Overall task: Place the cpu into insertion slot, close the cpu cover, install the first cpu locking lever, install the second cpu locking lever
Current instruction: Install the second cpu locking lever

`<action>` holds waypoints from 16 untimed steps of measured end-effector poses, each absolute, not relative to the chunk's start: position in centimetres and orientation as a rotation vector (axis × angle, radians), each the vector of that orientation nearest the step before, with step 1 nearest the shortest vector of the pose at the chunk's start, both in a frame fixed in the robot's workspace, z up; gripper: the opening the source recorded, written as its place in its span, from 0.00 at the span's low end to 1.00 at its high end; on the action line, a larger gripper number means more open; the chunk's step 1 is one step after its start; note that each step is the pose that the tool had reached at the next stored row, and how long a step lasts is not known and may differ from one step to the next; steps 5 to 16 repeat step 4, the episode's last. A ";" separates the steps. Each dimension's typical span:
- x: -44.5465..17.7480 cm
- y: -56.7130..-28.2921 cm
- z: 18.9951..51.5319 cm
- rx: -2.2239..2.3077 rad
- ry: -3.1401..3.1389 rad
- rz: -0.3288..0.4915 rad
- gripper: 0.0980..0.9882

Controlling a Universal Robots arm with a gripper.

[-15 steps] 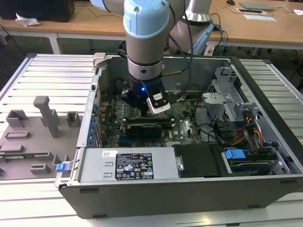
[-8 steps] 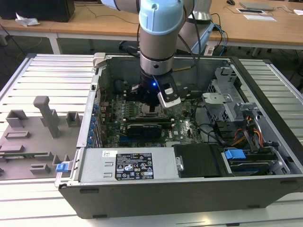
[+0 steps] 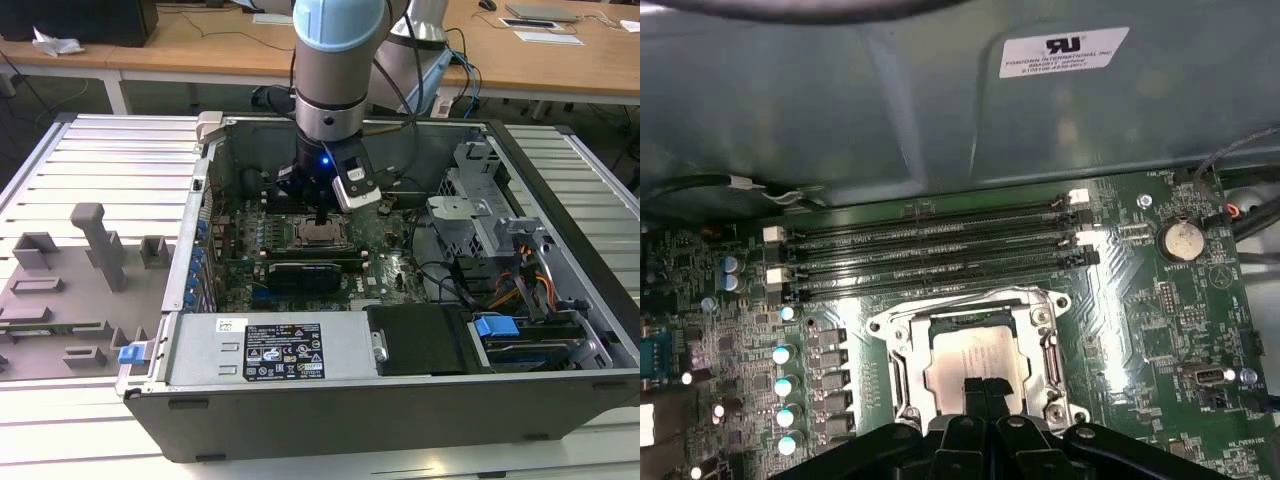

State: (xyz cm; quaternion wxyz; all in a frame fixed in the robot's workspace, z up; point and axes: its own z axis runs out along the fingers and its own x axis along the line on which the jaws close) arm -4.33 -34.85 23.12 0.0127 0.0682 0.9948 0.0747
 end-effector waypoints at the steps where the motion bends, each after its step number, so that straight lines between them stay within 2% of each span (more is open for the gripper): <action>1: -4.3 -34.9 23.1 0.213 3.100 0.232 0.01; 16: -4.3 -34.9 23.1 0.213 3.100 0.231 0.01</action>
